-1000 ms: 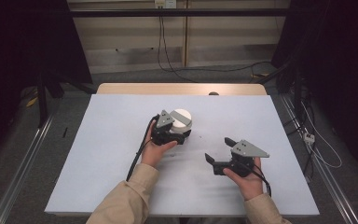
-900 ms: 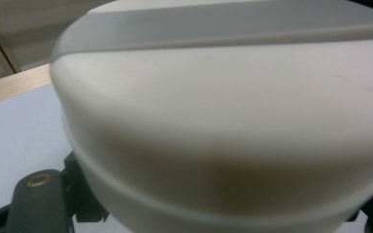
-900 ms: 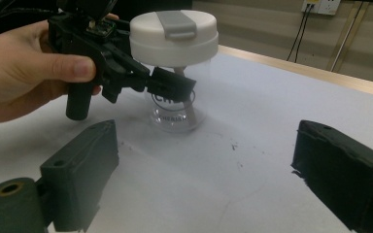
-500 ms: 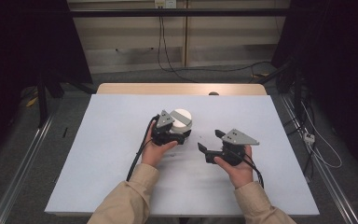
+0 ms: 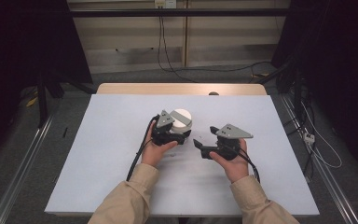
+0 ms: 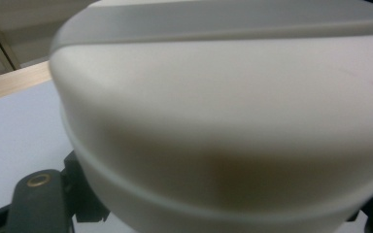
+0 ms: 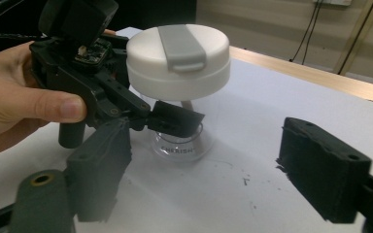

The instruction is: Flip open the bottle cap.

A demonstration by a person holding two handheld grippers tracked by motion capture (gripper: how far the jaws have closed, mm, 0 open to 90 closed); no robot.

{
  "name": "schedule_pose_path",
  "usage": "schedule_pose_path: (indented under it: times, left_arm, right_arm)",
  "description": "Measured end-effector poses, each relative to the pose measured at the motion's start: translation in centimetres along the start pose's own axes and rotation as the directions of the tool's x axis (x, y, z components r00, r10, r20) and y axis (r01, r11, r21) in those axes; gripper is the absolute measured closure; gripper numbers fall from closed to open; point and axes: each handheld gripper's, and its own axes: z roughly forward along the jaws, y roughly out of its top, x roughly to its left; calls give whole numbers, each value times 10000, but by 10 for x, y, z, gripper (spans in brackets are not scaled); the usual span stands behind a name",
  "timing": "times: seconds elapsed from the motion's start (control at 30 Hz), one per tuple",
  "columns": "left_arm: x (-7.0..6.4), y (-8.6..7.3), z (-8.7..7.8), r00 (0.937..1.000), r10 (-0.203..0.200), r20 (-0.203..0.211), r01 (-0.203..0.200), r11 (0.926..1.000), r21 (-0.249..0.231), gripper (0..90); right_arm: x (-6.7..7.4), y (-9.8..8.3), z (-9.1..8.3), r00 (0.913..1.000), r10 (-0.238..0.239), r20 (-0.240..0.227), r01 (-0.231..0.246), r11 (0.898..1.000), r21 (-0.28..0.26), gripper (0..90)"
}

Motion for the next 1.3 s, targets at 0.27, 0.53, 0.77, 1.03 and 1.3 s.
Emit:
schedule_pose_path:
  times: [0.27,0.53,0.77,1.03,1.3]
  left_arm:
    - [0,0,0,10000,-2,25,2,10000,4,187]
    - [0,0,0,10000,-13,24,13,10000,1,187]
    - [0,-1,1,10000,-2,25,2,10000,21,187]
    - [1,-1,1,10000,2,34,-2,10000,38,187]
    - [1,-1,1,10000,-19,46,19,10000,28,187]
  right_arm:
    - [0,7,4,9996,-145,-240,148,9998,121,552]
    - [-1,12,9,9984,-85,-560,109,9990,437,858]
    - [0,16,14,9978,-240,-616,274,9981,556,900]
    - [-2,18,25,9979,-334,-558,375,9965,745,900]
    - [-2,27,36,9977,-414,-540,458,9954,840,900]
